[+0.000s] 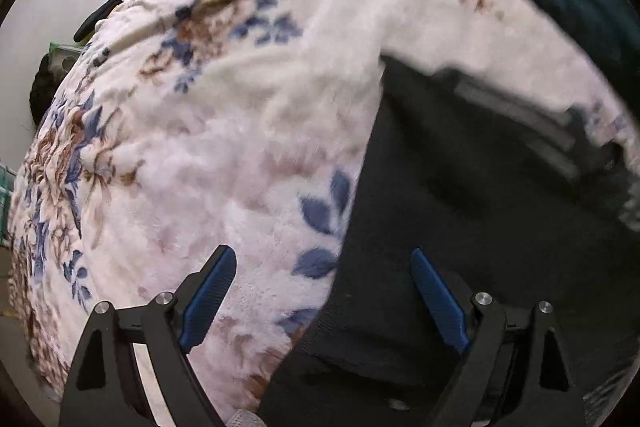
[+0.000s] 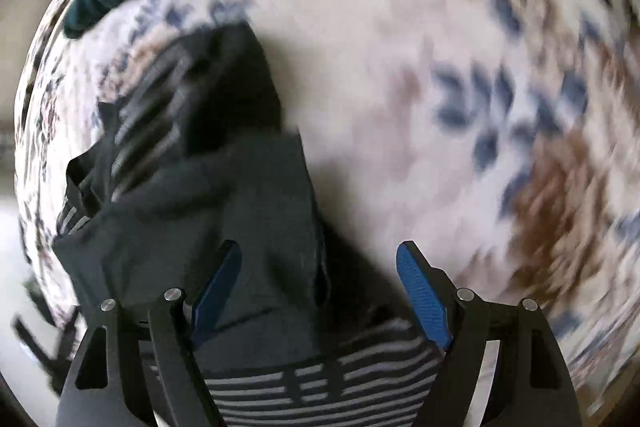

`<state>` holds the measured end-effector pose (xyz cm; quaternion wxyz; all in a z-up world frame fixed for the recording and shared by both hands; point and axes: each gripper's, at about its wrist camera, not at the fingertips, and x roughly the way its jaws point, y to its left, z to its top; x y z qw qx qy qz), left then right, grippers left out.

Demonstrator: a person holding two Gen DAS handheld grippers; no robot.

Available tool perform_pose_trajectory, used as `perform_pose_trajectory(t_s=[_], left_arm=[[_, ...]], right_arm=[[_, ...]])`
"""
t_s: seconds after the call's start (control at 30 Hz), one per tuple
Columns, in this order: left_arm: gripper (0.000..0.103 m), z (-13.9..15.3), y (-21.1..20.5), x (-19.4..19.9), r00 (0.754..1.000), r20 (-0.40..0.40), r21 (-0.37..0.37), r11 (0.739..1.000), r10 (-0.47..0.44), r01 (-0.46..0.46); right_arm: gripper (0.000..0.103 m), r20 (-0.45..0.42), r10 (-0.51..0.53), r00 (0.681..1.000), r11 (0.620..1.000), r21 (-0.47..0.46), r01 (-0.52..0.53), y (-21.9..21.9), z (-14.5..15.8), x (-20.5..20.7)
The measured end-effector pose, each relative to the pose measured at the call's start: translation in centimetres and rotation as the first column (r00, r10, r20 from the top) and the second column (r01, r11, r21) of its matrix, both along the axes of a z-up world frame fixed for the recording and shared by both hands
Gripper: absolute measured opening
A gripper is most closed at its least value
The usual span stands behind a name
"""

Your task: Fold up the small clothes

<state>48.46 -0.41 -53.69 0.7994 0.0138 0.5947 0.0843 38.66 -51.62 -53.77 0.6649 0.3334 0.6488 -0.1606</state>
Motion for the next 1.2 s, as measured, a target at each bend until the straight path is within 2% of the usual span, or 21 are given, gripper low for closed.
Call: perform_pose_trajectory(t_s=[0.03, 0.07, 0.17, 0.27, 0.37, 0.4, 0.43, 0.47, 0.53, 0.63, 0.7, 0.73, 0.77, 0.9, 1.03, 1.13, 1.2], left_arm=[[0.093, -0.9, 0.2, 0.1, 1.0, -0.017, 0.028, 1.0, -0.009, 0.009], [0.093, -1.2, 0.4, 0.3, 1.0, -0.016, 0.032, 0.999, -0.018, 0.019], [0.094, -0.9, 0.7, 0.9, 0.997, 0.004, 0.063, 0.995, -0.073, 0.073], [0.094, -0.2, 1.4, 1.3, 0.997, 0.008, 0.064, 0.995, -0.072, 0.071], [0.094, 1.1, 2.4, 1.2, 0.999, 0.018, 0.02, 0.999, -0.037, 0.037], [0.094, 1.6, 2.5, 0.8, 0.999, 0.027, 0.01, 1.0, -0.029, 0.029], [0.094, 2.0, 2.6, 0.6, 0.999, 0.034, 0.002, 1.0, -0.02, 0.02], [0.094, 2.5, 2.7, 0.3, 0.999, 0.043, -0.008, 1.0, -0.01, 0.01], [0.094, 3.1, 2.7, -0.4, 0.998, 0.059, -0.032, 0.999, 0.005, -0.003], [0.094, 3.0, 2.1, -1.1, 0.998, 0.06, -0.044, 0.999, 0.008, -0.005], [0.094, 2.2, 1.9, -1.3, 0.999, 0.039, -0.041, 0.999, 0.009, -0.007], [0.094, 1.8, 1.9, -1.3, 0.999, 0.031, -0.042, 0.999, 0.01, -0.009], [0.094, 1.5, 1.9, -1.3, 1.0, 0.024, -0.042, 0.999, 0.01, -0.009], [0.094, 0.5, 2.1, -1.3, 1.0, 0.006, -0.033, 0.999, -0.006, 0.006], [0.094, 0.7, 2.5, -1.2, 1.0, 0.011, -0.026, 0.999, -0.021, 0.022], [0.094, 0.8, 3.1, -0.9, 1.0, 0.013, -0.022, 1.0, -0.017, 0.017], [0.094, 1.1, 3.8, -0.8, 1.0, 0.017, -0.028, 1.0, 0.004, -0.004]], right_arm=[[0.031, 0.009, -0.004, 1.0, 1.0, -0.021, 0.004, 0.2, 0.3, -0.3], [0.014, 0.02, -0.006, 1.0, 0.999, -0.043, 0.007, 0.4, 0.8, -0.5], [0.001, 0.074, -0.042, 0.996, 0.992, -0.118, 0.051, 0.3, 3.7, -1.7], [0.0, 0.075, -0.057, 0.996, 0.992, -0.112, 0.065, -0.6, 5.8, -2.6], [0.001, 0.048, -0.055, 0.997, 0.998, 0.028, 0.054, -0.8, 5.4, -3.5], [0.003, 0.043, -0.06, 0.997, 0.998, 0.038, 0.058, -0.6, 5.3, -3.6], [0.012, 0.036, -0.067, 0.997, 0.997, 0.045, 0.065, -0.7, 4.9, -3.8], [0.032, 0.045, -0.086, 0.995, 0.995, 0.057, 0.083, -0.9, 4.7, -4.0], [0.044, 0.089, -0.174, 0.981, 0.98, 0.117, 0.163, -1.2, 3.9, -4.2], [0.044, 0.104, -0.261, 0.96, 0.954, 0.181, 0.24, -1.3, 2.1, -3.7], [0.044, 0.086, -0.274, 0.958, 0.954, 0.147, 0.26, -0.8, 1.1, -2.8], [0.027, 0.094, -0.282, 0.955, 0.955, 0.127, 0.269, -0.5, 1.1, -2.6], [0.006, 0.098, -0.268, 0.958, 0.962, 0.089, 0.26, 0.0, 1.3, -2.4], [0.004, 0.154, -0.21, 0.966, 0.977, -0.001, 0.213, 1.6, 5.0, -3.0], [0.004, 0.147, -0.221, 0.964, 0.975, 0.005, 0.223, 1.8, 7.3, -5.0], [0.004, 0.105, -0.215, 0.971, 0.976, 0.004, 0.216, 1.8, 6.6, -5.8], [0.005, 0.03, -0.215, 0.976, 0.977, 0.001, 0.215, 1.3, 5.0, -6.2]])
